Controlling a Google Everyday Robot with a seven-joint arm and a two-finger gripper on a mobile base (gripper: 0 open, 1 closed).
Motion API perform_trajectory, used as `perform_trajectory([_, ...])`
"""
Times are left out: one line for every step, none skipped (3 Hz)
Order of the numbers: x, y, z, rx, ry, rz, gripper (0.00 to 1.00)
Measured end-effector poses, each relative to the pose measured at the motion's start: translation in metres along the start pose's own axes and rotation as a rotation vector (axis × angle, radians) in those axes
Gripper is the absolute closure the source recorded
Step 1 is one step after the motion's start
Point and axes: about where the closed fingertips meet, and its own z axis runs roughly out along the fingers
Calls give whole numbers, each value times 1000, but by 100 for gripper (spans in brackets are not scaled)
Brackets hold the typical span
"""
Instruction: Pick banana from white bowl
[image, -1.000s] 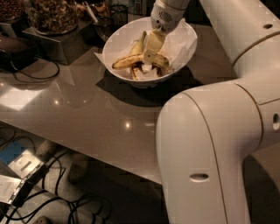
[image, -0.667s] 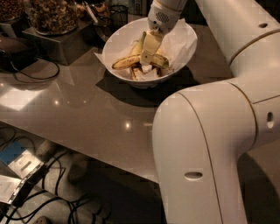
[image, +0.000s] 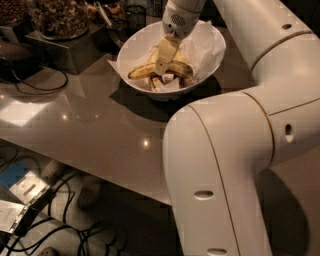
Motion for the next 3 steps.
perform_trajectory([-3,-3,7,-5,9,-4,37])
perform_trajectory([-1,-6,16,-17,15,-4,40])
perform_trajectory([1,-9,22,-29,17,-3,41])
